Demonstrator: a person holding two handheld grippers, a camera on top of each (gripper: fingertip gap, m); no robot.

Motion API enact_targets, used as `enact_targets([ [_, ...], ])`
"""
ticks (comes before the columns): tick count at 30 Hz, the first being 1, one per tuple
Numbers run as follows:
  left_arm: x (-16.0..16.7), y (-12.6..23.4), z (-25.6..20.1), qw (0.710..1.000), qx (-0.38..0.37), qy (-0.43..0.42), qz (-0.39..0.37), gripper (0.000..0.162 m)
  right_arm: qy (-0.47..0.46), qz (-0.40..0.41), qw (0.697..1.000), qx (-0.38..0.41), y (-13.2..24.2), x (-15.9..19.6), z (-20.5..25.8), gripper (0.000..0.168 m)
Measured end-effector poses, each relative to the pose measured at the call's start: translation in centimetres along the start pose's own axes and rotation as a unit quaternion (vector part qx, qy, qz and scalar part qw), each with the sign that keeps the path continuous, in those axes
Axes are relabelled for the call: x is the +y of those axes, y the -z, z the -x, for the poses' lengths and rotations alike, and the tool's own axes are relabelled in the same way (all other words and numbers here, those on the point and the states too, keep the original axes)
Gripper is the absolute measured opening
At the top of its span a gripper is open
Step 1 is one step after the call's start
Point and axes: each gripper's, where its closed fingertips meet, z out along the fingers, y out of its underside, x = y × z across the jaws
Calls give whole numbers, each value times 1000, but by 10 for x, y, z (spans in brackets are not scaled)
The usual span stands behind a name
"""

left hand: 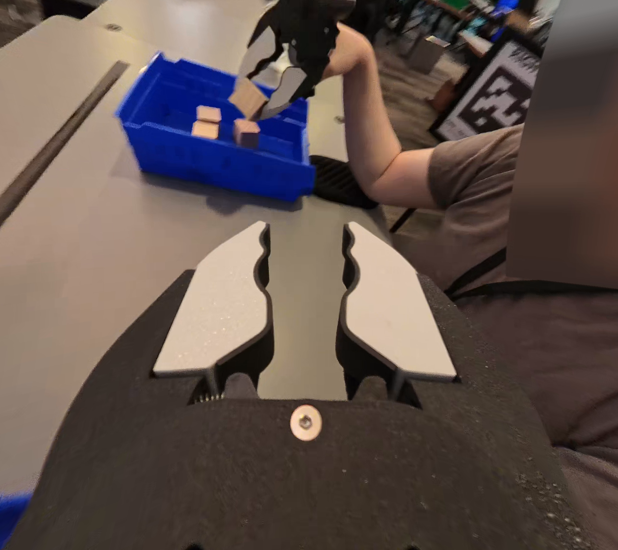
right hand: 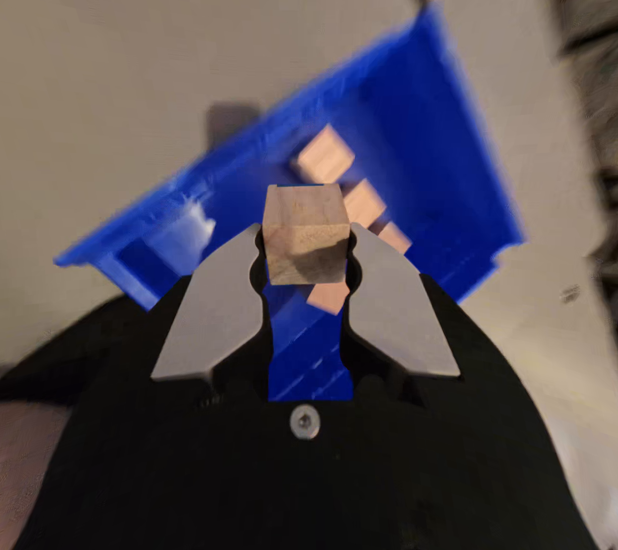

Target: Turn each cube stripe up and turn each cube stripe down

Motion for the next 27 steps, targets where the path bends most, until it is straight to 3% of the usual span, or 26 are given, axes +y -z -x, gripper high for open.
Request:
enact_targets([
  [2,13,15,11,998,-51,10,30,39,-30,80,993,-82,-33,34,9,47],
  [4,23,32,20,994,-100,19,48,39,-31,108,986,-125,-56,43,15,47],
  [9,43,84,41,969,-232,50,69,41,-25,196,972,-129,-85,66,16,47],
  [15,102,154,62,900,-383,157,139,43,-53,231,963,-127,-94,79,14,47],
  [19,139,167,72,861,-411,222,203,43,-68,220,967,-114,-90,75,9,46],
  [23,180,175,82,802,-432,280,303,43,-57,183,978,-88,-80,63,1,48],
  [27,199,180,88,778,-428,320,331,42,-45,173,982,-62,-71,59,-4,48],
])
